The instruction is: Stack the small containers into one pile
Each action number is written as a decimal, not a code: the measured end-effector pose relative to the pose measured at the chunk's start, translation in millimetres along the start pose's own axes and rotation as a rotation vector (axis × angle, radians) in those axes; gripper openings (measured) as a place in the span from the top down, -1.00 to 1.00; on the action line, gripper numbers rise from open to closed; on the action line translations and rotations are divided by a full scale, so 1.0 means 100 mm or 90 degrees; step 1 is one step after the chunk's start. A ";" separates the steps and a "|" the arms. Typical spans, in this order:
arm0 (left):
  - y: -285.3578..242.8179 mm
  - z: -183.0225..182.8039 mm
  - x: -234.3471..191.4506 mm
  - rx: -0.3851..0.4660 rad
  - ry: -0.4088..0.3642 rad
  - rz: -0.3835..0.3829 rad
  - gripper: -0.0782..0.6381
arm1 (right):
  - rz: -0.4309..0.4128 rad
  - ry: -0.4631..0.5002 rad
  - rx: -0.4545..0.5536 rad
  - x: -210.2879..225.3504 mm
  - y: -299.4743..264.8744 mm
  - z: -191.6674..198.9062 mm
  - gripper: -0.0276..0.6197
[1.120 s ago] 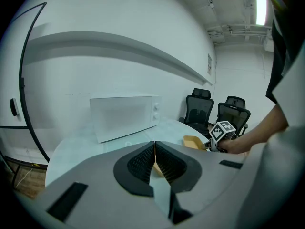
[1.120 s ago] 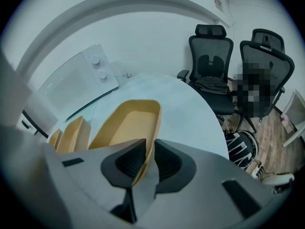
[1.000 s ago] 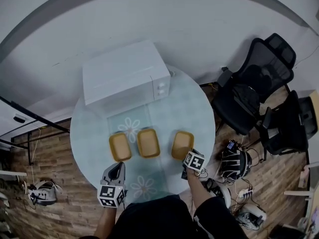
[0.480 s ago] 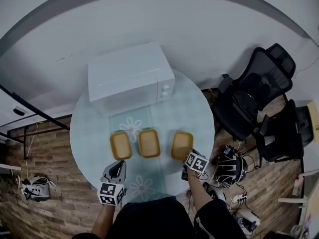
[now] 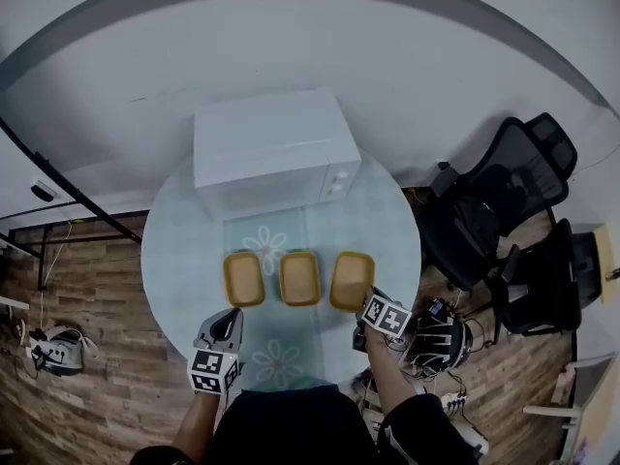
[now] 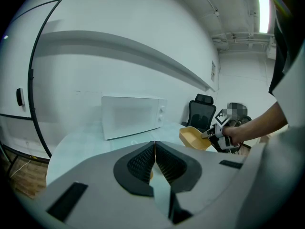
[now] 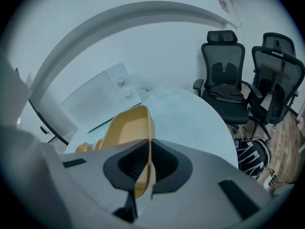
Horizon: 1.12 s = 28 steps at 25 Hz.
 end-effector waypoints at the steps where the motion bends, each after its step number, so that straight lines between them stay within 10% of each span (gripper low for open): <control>1: 0.03 0.02 -0.04 0.001 0.002 -0.004 0.74 | -0.009 0.002 -0.001 -0.08 0.00 -0.01 0.81; 28: 0.80 0.52 -0.95 0.005 0.092 -0.116 0.74 | -0.159 0.093 -0.100 -2.18 -0.49 0.39 0.81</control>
Point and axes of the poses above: the fingertips, and each gripper's own axes: y backward along the fingers, x to its right, z out of its underside, the point moved 4 cm from there along y, backward along the fingers, and after that the axes turned 1 degree about z, right-handed, at the moved point
